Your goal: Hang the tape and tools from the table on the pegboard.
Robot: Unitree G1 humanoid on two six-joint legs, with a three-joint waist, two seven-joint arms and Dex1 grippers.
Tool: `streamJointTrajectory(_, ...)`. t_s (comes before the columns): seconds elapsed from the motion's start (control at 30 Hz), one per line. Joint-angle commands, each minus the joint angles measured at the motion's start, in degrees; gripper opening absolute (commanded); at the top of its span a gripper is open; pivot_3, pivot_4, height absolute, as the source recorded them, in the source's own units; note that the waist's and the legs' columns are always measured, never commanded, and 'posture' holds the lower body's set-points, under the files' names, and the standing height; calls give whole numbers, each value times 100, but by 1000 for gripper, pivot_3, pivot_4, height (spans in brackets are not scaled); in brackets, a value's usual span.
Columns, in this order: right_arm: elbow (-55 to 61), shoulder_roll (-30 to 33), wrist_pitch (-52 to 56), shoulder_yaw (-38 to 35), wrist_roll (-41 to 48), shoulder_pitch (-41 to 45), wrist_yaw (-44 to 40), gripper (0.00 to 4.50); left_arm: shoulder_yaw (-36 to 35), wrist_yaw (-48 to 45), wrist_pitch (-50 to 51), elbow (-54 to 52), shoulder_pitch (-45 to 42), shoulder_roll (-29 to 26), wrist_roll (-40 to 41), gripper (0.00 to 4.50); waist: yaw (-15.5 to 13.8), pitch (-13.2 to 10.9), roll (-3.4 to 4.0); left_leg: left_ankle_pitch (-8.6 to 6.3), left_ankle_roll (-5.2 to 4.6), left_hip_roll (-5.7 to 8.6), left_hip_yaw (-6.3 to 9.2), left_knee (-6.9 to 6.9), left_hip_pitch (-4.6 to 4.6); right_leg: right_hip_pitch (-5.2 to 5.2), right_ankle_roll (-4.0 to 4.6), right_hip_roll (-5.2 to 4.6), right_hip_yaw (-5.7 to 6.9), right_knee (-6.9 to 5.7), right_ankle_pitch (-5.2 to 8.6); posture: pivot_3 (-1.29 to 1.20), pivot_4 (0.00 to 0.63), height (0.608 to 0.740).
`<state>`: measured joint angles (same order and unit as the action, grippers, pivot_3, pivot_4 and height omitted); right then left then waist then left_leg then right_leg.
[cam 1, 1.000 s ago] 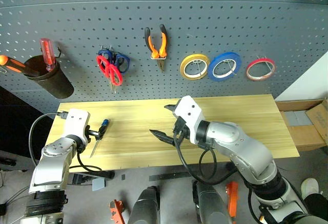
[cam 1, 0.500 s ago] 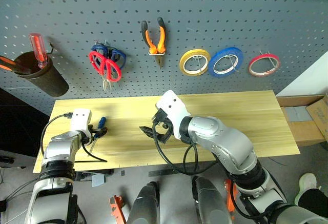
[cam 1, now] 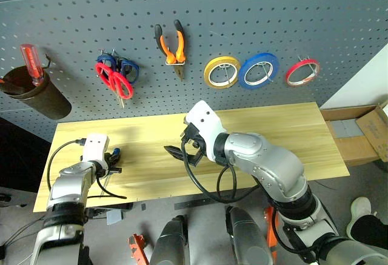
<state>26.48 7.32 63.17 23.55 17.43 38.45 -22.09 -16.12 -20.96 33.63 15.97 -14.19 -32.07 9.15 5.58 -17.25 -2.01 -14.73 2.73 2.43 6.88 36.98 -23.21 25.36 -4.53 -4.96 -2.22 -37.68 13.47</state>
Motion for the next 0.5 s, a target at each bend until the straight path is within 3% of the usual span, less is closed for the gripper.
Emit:
streamJointTrajectory(0.03,400,279,-766,-90,128,110,-534,4500,-511,312,-499,-1332,340,260,260,636,-61,3,-5,0,0,1,-2,0,0,0,0,-4,0,3,0,-79,288,740)
streamJointTrajectory(0.33,293,857,-2182,-508,505,174,-1740,4500,-946,550,-1886,-3111,873,624,384,636,-133,25,-32,0,3,2,-7,0,-2,-3,0,-4,6,10,-1,-29,229,740)
streamJointTrajectory(0.5,-292,915,-2874,-700,406,437,-2040,4500,-958,647,-2372,-3188,428,463,336,636,-190,117,-50,5,9,4,-42,1,-1,-1,2,0,7,7,-1,-6,175,740)
